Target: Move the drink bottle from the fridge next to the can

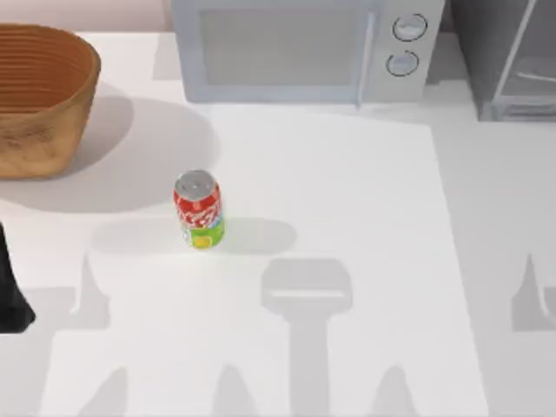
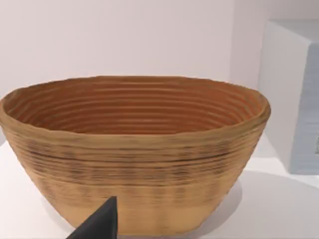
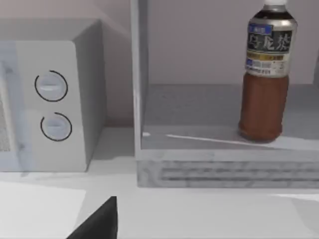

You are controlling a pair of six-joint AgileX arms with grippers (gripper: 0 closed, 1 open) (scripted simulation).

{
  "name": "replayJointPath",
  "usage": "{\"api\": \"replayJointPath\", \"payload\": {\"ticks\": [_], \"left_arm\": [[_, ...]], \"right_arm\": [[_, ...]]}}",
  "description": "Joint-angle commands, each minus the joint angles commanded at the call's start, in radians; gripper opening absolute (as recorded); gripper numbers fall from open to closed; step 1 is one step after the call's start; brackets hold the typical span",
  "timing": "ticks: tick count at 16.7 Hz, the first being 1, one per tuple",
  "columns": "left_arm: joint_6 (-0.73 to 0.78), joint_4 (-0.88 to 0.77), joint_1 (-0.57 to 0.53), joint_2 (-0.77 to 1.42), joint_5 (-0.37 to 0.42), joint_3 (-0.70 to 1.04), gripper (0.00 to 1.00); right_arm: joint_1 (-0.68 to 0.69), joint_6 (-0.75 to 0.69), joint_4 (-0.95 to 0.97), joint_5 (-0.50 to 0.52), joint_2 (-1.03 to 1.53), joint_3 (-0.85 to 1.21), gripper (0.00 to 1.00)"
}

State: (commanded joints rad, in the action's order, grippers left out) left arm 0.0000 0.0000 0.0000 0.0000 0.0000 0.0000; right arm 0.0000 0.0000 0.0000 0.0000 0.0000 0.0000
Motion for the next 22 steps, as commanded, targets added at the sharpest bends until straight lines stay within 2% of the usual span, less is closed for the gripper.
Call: {"api": "replayJointPath", "payload": {"ticks": [5, 9, 22], "left_arm": [[0.0, 0.0, 0.0, 0.0, 0.0, 0.0, 1.0], [0.0, 0.0, 0.0, 0.0, 0.0, 0.0, 1.0], [0.0, 0.0, 0.0, 0.0, 0.0, 0.0, 1.0]], "right_arm": [[-0.014, -0.001, 0.052, -0.007, 0.062, 0.046, 1.0], [-0.05, -0.001, 0.211, -0.038, 0.295, 0.184, 1.0], [-0.21, 0.009, 0.899, -0.186, 1.715, 0.779, 1.0]]}}
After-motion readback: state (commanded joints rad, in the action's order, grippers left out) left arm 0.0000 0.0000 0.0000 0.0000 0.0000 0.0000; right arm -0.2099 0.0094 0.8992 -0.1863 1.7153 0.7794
